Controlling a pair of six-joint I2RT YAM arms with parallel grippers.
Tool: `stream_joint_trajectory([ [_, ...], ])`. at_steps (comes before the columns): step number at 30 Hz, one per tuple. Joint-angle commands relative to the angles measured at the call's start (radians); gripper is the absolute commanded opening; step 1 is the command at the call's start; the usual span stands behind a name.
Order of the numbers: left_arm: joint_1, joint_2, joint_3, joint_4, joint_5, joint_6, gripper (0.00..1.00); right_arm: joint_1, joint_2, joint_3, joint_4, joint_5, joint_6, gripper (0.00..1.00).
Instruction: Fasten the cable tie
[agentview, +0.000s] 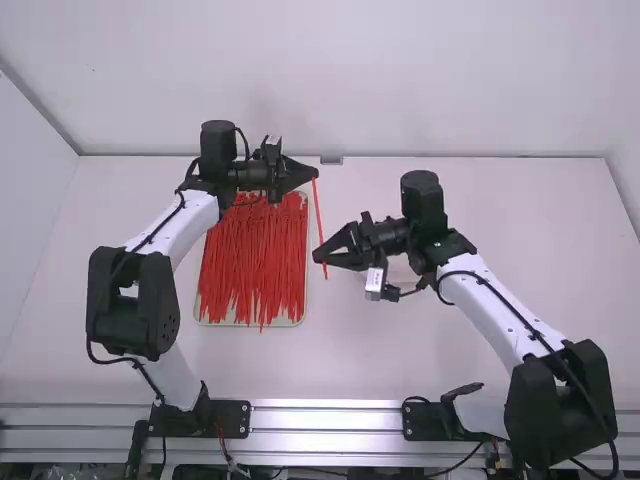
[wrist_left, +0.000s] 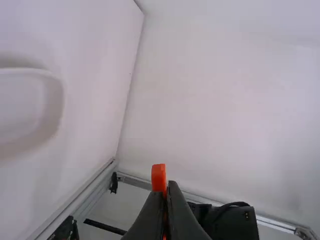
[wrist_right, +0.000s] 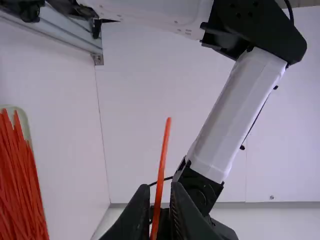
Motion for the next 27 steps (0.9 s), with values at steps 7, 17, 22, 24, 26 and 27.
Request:
stream_joint_trajectory([
  [7,-0.013,0.0,0.001,0.008,0.0,0.026,0.02,0.002,0.002,-0.01,0.004,0.002,0.048,0.0],
  [17,-0.011,0.0,0.001,0.015,0.0,0.026,0.02,0.002,0.002,-0.01,-0.003,0.002,0.088,0.0],
  [22,-0.015,0.0,0.001,0.016,-0.001,0.031,0.01,0.002,0.002,-0.01,-0.004,0.007,0.092,0.0],
  [24,-0.013,0.0,0.001,0.024,0.0,0.03,0.02,0.002,0.002,-0.01,-0.009,0.028,0.092,0.0],
  [26,-0.009,0.0,0.001,0.031,0.0,0.03,0.01,0.003,0.002,-0.01,-0.019,0.053,0.091,0.0],
  [27,-0.009,0.0,0.001,0.03,0.0,0.03,0.02,0.003,0.002,-0.01,-0.022,0.057,0.091,0.0],
])
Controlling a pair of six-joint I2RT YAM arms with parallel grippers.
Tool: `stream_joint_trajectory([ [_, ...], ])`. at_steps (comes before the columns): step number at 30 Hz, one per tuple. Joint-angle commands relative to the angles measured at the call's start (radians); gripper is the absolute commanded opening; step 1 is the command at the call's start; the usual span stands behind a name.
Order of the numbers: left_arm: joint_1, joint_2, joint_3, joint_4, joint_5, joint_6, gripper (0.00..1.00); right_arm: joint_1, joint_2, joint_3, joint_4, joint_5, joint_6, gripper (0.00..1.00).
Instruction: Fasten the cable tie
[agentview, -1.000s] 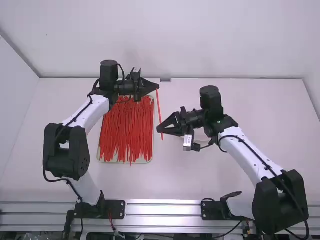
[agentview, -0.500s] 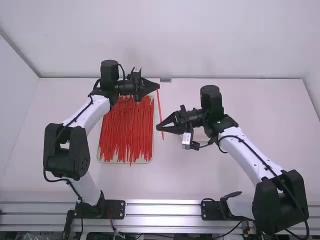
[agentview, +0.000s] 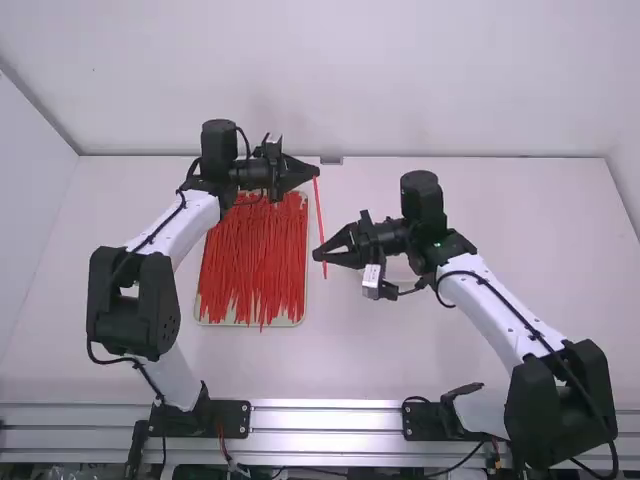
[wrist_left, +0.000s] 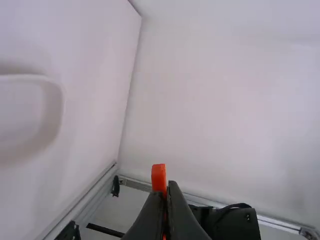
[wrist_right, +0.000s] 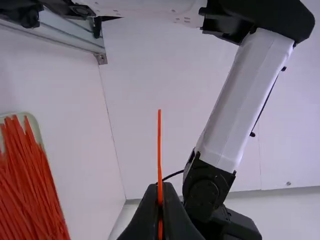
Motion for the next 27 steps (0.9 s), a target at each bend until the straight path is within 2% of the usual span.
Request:
stream_joint_trajectory([
  [1,-0.005,0.0,0.001,0.003,0.015,0.026,0.01,0.005,0.002,-0.008,-0.005,0.034,0.012,0.0],
  [11,-0.005,0.0,0.001,-0.005,0.011,0.053,0.01,0.004,0.002,-0.016,-0.116,0.014,0.023,0.0],
  [19,-0.005,0.0,0.001,0.003,0.013,0.069,0.01,-0.012,0.002,-0.016,-0.05,0.01,0.399,0.0],
  [27,-0.005,0.0,0.001,0.002,0.012,0.084,0.01,-0.016,0.002,-0.018,-0.058,-0.007,0.457,0.0],
])
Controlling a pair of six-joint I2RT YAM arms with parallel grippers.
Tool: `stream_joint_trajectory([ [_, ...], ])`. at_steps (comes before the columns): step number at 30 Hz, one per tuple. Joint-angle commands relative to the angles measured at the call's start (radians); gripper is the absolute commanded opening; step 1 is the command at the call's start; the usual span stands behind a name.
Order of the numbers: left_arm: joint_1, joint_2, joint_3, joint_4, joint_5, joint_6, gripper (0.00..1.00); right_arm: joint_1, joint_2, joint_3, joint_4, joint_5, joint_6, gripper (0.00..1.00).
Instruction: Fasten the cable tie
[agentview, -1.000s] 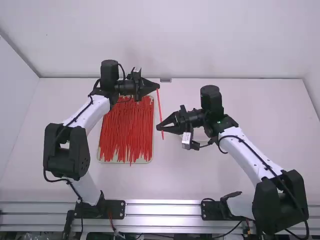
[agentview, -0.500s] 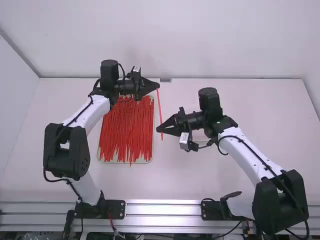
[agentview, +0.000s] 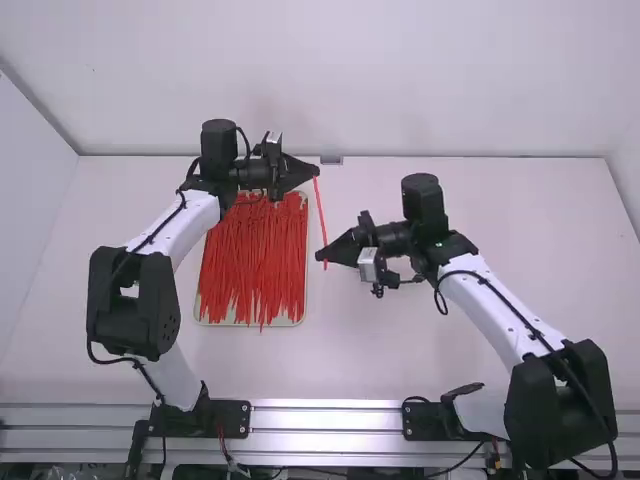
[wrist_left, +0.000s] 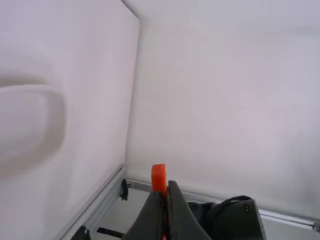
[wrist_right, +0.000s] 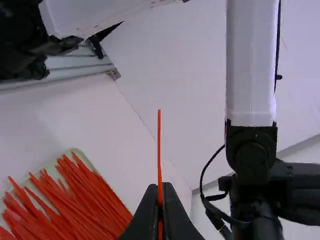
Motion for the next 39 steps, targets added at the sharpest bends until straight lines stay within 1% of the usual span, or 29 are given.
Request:
stream_joint_trajectory([
  [1,-0.005,0.0,0.001,0.001,0.013,0.029,0.01,-0.003,0.002,-0.013,0.0,-0.054,0.048,0.0],
  [2,-0.005,0.0,0.001,0.001,0.013,0.029,0.01,-0.004,0.002,-0.013,-0.001,-0.063,0.05,0.0],
  [4,-0.005,0.0,0.001,0.0,0.014,0.032,0.01,-0.004,0.002,-0.013,0.007,-0.108,0.124,0.0],
  [7,-0.005,0.0,0.001,0.0,0.014,0.036,0.02,-0.011,0.002,-0.013,0.033,-0.114,0.187,0.0],
  [12,-0.004,0.0,0.001,0.0,0.013,0.048,0.01,-0.008,0.002,-0.013,0.024,-0.145,0.163,0.0],
  [18,-0.01,0.0,0.001,0.004,0.021,0.084,0.01,0.005,0.002,-0.017,0.025,-0.15,0.199,0.0],
  [21,-0.008,0.0,0.001,0.004,0.021,0.1,0.01,0.031,0.002,-0.031,0.029,-0.144,0.135,0.0],
  [24,-0.003,0.0,0.001,0.003,0.021,0.114,0.01,0.038,0.002,-0.042,0.029,-0.138,0.087,0.0],
  [26,-0.004,0.0,0.001,0.005,0.021,0.116,0.01,0.036,0.002,-0.042,0.029,-0.138,0.097,0.0],
  [31,-0.008,0.0,0.001,0.005,0.022,0.118,0.01,0.036,0.002,-0.042,0.114,-0.15,0.225,0.0],
  [33,-0.009,0.0,0.001,0.006,0.023,0.119,0.02,0.037,0.002,-0.042,0.139,-0.15,0.248,0.0],
  [35,-0.009,0.0,0.001,0.038,0.048,0.124,0.01,0.037,0.002,-0.042,0.175,-0.15,0.302,0.0],
  [37,-0.009,0.0,0.001,0.077,0.065,0.142,0.02,0.038,0.002,-0.042,0.214,-0.15,0.377,0.0],
  [39,-0.01,0.0,0.001,0.123,0.069,0.147,0.02,0.038,0.002,-0.042,0.294,-0.15,0.531,0.0],
])
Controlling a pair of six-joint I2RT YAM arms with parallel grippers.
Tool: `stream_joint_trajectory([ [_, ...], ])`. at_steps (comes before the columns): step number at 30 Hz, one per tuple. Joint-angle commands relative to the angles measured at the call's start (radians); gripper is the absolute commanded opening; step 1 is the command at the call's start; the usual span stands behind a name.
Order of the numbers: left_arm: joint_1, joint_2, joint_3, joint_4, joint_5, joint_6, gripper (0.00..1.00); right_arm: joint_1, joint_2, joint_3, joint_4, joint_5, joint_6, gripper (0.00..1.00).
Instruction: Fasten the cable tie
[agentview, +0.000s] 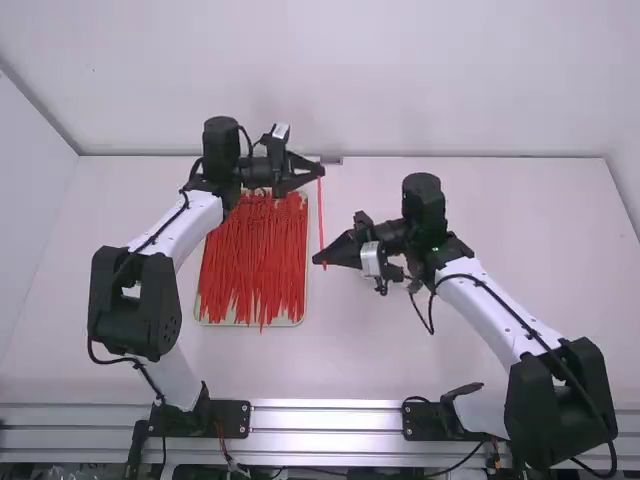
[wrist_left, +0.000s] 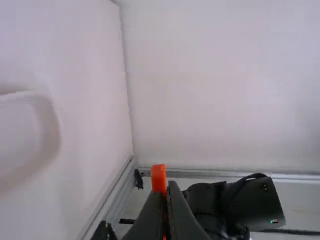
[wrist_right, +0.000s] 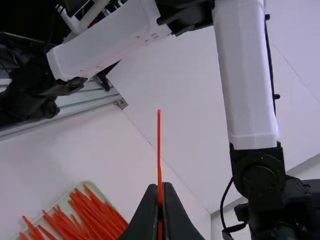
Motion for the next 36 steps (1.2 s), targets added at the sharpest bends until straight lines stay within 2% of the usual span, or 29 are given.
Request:
stream_joint_trajectory([
  [1,0.003,0.0,0.001,0.031,-0.011,0.038,0.02,0.014,0.002,-0.008,0.044,-0.055,0.23,0.0],
  [5,0.012,0.0,0.001,0.109,-0.01,0.051,0.02,0.014,0.002,-0.008,0.195,-0.055,0.476,0.0],
  [8,0.019,0.0,0.001,0.181,-0.006,0.051,0.02,0.014,0.002,-0.008,0.447,-0.054,0.792,0.0],
  [12,0.016,0.0,0.001,0.22,-0.006,0.051,0.02,0.014,0.002,-0.002,0.673,-0.003,1.086,0.0],
  [15,0.023,0.0,0.001,0.239,-0.006,0.051,0.01,0.014,0.002,0.003,0.846,0.13,1.371,0.0],
  [17,0.02,0.0,0.001,0.237,-0.007,0.06,0.02,0.014,0.002,0.003,0.892,0.198,1.471,0.0],
  [19,0.022,0.0,0.001,0.243,-0.011,0.074,0.01,0.012,0.002,0.002,0.936,0.345,1.688,0.0],
  [22,0.031,0.0,0.001,0.241,-0.008,0.081,0.01,0.012,0.002,0.001,0.925,0.421,1.86,0.0],
  [24,0.029,0.0,0.001,0.24,-0.006,0.082,0.01,0.011,0.002,0.001,0.854,0.443,1.994,0.0],
  [32,0.034,0.0,0.001,0.257,0.017,0.132,0.01,-0.005,0.002,0.0,0.618,0.484,1.892,0.0],
  [36,0.035,0.0,0.001,0.353,0.072,0.287,0.01,0.002,0.002,0.0,0.544,0.483,1.903,0.0],
])
